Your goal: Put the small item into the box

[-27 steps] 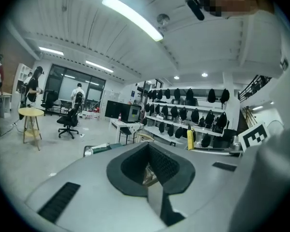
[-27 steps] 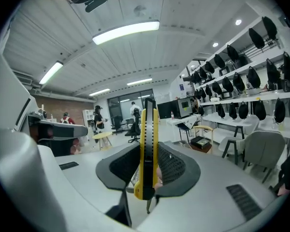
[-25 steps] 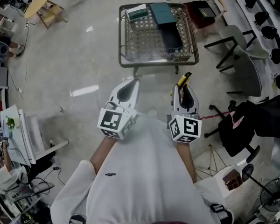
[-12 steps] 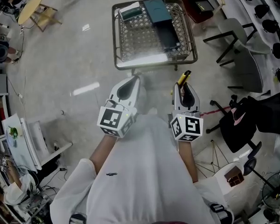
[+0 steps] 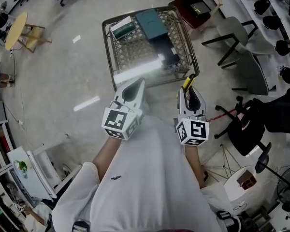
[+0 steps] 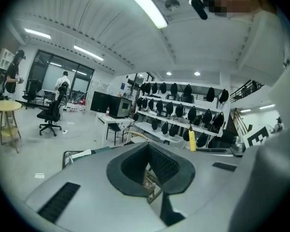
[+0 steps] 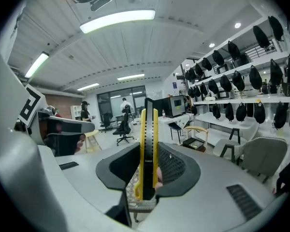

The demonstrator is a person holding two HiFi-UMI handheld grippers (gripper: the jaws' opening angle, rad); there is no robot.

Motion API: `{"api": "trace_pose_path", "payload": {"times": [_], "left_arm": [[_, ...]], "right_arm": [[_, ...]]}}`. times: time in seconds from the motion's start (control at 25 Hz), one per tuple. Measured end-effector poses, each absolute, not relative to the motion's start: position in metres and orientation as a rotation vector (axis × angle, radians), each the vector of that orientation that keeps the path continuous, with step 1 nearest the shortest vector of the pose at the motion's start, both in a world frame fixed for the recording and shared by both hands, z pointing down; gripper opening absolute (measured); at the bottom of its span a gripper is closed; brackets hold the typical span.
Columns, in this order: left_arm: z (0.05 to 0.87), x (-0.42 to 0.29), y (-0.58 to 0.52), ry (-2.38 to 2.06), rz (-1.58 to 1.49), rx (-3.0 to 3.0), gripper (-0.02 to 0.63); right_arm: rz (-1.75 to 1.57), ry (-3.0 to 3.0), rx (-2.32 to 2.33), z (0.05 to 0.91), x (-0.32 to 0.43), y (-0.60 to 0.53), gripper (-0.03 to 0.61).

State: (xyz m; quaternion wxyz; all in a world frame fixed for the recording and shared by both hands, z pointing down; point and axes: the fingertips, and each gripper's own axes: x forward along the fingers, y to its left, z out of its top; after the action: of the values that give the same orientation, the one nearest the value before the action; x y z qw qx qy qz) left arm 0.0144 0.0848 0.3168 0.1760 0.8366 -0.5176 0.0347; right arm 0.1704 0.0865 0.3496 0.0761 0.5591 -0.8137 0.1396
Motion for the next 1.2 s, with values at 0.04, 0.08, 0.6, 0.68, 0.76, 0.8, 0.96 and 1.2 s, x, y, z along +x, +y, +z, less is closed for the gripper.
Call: {"api": "trace_pose_path", "payload": {"times": [0.04, 0.08, 0.6, 0.68, 0.76, 0.8, 0.96, 1.2], "left_arm": [[0.314, 0.012, 0.074, -1.453, 0.098, 2.381, 0.002], [0.311, 0.009, 0.064, -1.442, 0.098, 2.395, 0.002], [0.324, -0.056, -0.046, -1.331, 0.105, 2.451, 0.002], [0.329, -0.058, -0.057, -1.312, 0.105, 2.451, 0.002], [0.335, -0.057, -0.065, -1.295, 0.105, 2.450, 0.002], [0.338, -0.056, -0.068, -1.289, 0.107, 2.448, 0.002], [0.342, -0.053, -0.077, -1.273, 0.111, 2.440, 0.002], [0.352, -0.046, -0.091, -1.261, 0.133, 2.433, 0.002]], "right_arm": [[0.421, -2.427, 1.689, 0.350, 0.168, 0.077, 0.103], [0.426, -2.415, 1.702, 0.351, 0.166, 0.068, 0.103], [0.407, -2.352, 1.827, 0.365, 0.115, -0.034, 0.103], [0.401, -2.352, 1.850, 0.364, 0.113, -0.042, 0.103], [0.411, -2.342, 1.872, 0.368, 0.114, -0.048, 0.104], [0.413, -2.332, 1.874, 0.371, 0.114, -0.051, 0.104], [0.408, -2.293, 1.841, 0.381, 0.115, -0.060, 0.104], [0.372, -2.294, 1.789, 0.393, 0.113, -0.080, 0.104]]}}
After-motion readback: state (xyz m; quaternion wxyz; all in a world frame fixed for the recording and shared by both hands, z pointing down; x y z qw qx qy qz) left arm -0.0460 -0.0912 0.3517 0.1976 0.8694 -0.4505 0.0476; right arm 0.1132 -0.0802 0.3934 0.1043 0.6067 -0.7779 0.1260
